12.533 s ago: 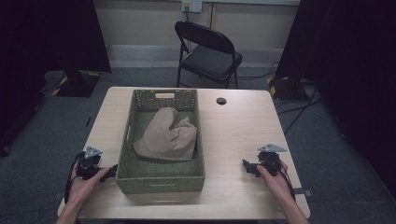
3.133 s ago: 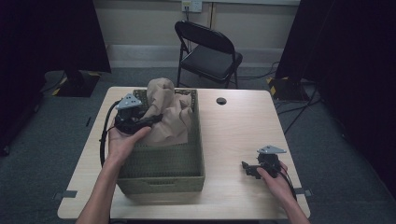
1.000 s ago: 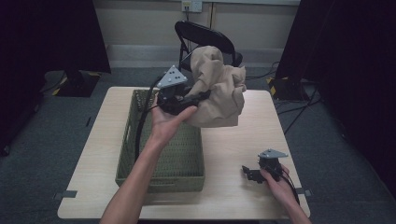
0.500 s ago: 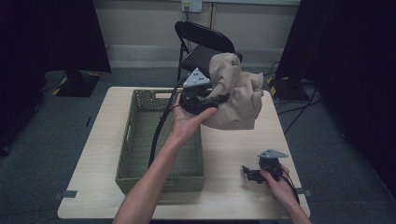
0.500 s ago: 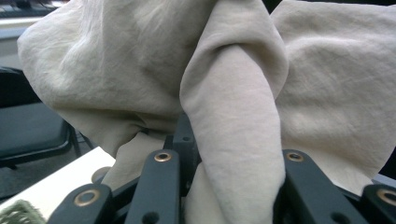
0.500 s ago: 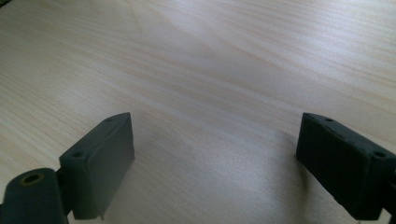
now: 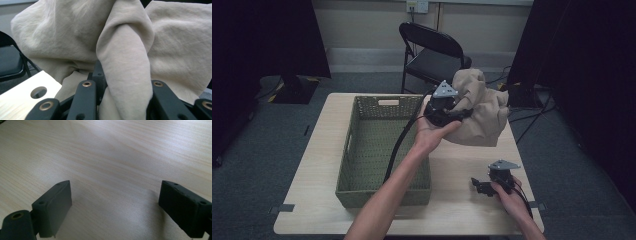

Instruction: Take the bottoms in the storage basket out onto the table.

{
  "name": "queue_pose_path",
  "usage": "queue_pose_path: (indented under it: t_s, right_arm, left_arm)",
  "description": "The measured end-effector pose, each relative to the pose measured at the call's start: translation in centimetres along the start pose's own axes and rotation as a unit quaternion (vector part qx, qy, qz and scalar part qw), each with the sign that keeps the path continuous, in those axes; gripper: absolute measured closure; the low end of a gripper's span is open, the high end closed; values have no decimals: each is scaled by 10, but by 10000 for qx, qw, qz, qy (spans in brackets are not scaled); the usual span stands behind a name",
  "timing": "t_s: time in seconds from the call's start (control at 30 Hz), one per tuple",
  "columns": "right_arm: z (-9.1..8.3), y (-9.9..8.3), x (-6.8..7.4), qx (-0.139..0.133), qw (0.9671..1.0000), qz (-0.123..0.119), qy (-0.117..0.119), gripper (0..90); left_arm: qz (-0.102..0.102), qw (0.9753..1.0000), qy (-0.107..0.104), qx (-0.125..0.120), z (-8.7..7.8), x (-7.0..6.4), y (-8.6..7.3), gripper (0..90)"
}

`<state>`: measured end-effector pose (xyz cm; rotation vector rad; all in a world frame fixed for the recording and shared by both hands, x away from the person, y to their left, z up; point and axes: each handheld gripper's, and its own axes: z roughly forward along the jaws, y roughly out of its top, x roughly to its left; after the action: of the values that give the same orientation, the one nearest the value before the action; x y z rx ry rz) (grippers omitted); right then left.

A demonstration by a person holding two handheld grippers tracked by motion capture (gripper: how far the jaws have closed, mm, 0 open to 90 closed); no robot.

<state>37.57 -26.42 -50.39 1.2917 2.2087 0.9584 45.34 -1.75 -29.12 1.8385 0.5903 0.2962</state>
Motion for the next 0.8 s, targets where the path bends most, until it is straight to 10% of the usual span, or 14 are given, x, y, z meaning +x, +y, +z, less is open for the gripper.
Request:
queue_pose_path:
  t_s: [0.8]
  right_arm:
    - [0, 0, 0, 5, 10000, -28, 11, 108]
  left_arm:
    - [-76, 9962, 37, 862, 44, 7, -35, 696]
